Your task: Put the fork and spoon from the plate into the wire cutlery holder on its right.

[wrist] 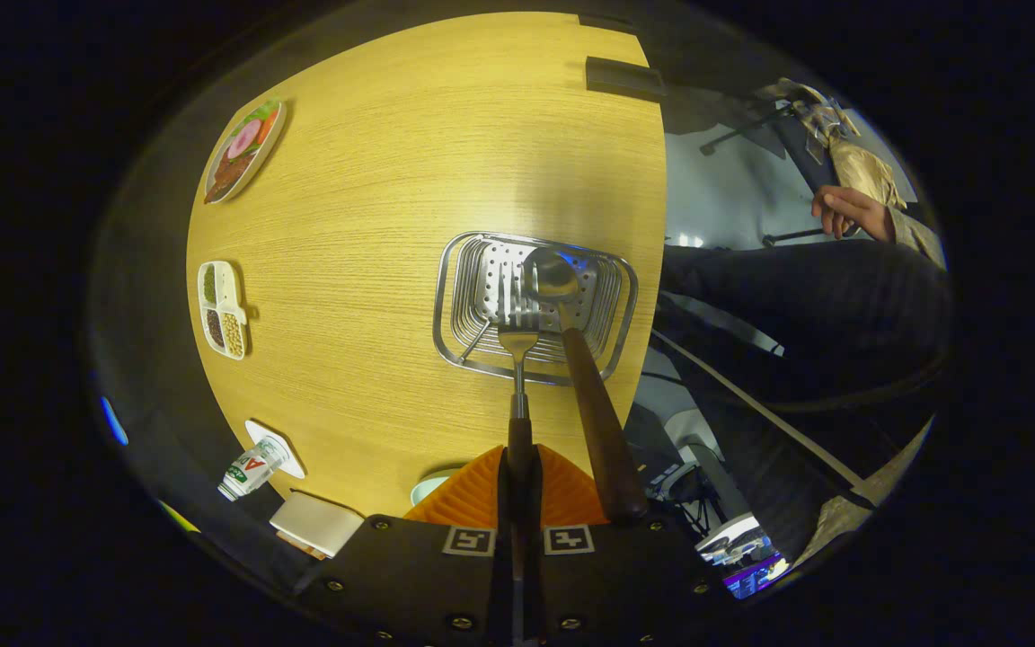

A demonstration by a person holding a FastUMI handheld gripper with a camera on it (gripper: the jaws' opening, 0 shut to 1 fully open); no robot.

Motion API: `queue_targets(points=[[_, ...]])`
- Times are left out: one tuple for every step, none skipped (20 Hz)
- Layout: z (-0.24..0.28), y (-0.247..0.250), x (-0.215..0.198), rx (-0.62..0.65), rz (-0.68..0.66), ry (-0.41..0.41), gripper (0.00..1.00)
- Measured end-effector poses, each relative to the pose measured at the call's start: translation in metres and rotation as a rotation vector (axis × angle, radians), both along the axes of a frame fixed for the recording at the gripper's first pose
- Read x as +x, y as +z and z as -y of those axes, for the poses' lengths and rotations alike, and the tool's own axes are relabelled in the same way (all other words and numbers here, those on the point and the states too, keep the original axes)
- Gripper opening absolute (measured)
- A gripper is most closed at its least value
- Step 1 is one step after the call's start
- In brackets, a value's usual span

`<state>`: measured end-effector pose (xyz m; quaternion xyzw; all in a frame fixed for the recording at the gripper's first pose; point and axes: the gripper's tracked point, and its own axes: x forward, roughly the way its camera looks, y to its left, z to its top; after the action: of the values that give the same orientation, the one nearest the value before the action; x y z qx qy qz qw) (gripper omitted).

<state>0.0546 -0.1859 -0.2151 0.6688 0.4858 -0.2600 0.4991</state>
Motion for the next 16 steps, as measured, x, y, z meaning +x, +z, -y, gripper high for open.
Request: queue_targets(points=[[-0.001, 0.001, 0.001, 0.026, -0.008, -0.001, 0.06], [0.000, 0.003, 0.001, 0.050, -0.014, -0.004, 0.05], [0.000, 0.005, 0.002, 0.075, -0.012, -0.009, 0.05], [-0.001, 0.008, 0.006, 0.101, -0.002, -0.016, 0.05], [-0.002, 0.012, 0.008, 0.131, 0.010, -0.022, 0.08], [-0.003, 0.015, 0.012, 0.158, 0.028, -0.033, 0.08], [-0.004, 0.018, 0.015, 0.186, 0.045, -0.036, 0.08], [-0.007, 0.020, 0.017, 0.211, 0.057, -0.042, 0.11], [-0.009, 0.021, 0.021, 0.228, 0.073, -0.050, 0.11], [-0.008, 0.024, 0.024, 0.237, 0.089, -0.055, 0.11], [-0.006, 0.025, 0.026, 0.237, 0.095, -0.055, 0.12], [-0.006, 0.025, 0.025, 0.232, 0.097, -0.056, 0.14], [-0.005, 0.025, 0.025, 0.224, 0.095, -0.053, 0.17], [-0.004, 0.024, 0.024, 0.213, 0.090, -0.050, 0.17], [-0.001, 0.026, 0.024, 0.208, 0.094, -0.053, 0.17], [-0.003, 0.026, 0.024, 0.208, 0.095, -0.046, 0.21]])
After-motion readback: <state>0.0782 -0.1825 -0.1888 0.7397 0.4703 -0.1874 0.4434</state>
